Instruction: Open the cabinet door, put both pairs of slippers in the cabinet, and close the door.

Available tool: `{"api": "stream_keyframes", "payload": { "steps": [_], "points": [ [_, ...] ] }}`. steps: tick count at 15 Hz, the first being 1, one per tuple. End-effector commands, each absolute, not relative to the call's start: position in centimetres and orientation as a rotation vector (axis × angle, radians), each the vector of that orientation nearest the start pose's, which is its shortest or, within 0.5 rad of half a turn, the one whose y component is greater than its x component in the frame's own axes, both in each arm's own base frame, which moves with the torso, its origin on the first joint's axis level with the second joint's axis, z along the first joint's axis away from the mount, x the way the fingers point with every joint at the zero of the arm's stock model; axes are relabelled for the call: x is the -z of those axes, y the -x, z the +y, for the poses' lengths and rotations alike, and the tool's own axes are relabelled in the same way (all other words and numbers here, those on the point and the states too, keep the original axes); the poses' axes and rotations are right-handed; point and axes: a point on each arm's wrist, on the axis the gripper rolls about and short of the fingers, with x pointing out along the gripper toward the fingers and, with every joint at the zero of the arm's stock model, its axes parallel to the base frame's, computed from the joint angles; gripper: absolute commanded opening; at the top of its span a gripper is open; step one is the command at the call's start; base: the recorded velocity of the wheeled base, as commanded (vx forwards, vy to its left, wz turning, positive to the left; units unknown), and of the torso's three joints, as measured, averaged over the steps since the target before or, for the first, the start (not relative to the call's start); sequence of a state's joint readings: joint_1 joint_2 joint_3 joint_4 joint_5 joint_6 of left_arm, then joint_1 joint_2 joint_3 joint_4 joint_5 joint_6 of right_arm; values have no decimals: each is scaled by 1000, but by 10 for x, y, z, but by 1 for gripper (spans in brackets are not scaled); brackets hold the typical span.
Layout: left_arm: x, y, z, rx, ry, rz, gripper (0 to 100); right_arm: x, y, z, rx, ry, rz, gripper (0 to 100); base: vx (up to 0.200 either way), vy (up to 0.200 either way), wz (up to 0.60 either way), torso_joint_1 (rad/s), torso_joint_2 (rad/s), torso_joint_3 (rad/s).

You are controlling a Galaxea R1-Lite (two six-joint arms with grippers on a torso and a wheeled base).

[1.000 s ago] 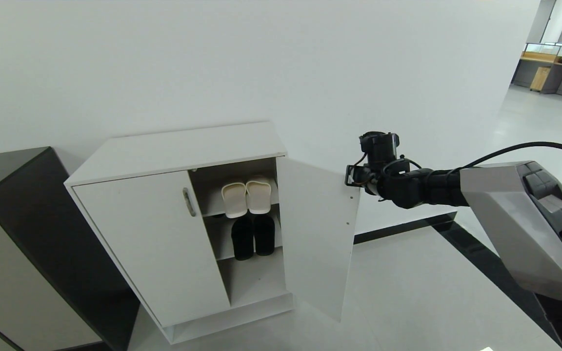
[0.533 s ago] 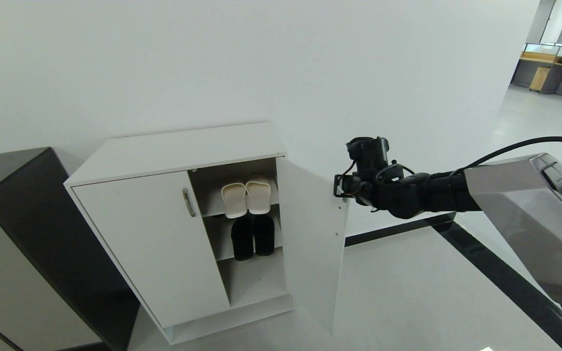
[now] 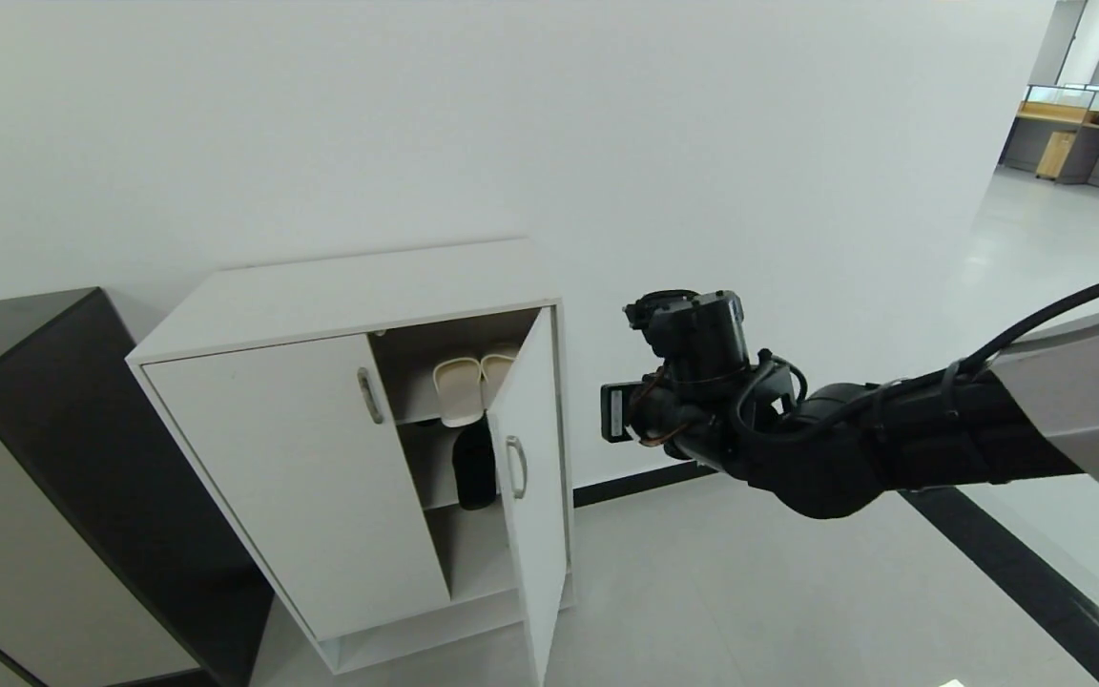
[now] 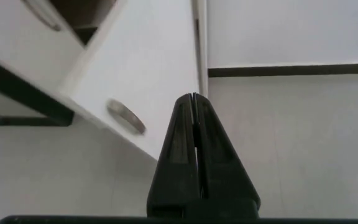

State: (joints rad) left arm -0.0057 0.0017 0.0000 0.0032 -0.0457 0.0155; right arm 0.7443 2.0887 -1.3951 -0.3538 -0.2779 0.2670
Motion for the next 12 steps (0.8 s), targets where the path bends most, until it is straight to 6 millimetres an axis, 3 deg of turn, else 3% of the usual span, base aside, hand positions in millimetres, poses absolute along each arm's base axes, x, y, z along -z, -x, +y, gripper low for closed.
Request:
{"api": "stream_keyframes", "payload": {
  "steps": [1,4,9,11,12],
  "points": [
    [-75,23,-1,52,-15,4,0,-168,-303,277,-474,-36,302,0,0,0,0,0,0,0],
    [-75,23,-1,52,-15,4,0,-140,-304,276,-495,59,205,0,0,0,0,0,0,0],
    [-75,23,-1,51,-15,4,0,-119,-292,274,-533,186,142,0,0,0,0,0,0,0],
    [-75,23,-1,52,-15,4,0,-129,-275,279,-501,190,217,0,0,0,0,0,0,0],
    [-75,23,-1,52,-15,4,0,-135,-267,286,-512,96,252,0,0,0,0,0,0,0]
  ]
}}
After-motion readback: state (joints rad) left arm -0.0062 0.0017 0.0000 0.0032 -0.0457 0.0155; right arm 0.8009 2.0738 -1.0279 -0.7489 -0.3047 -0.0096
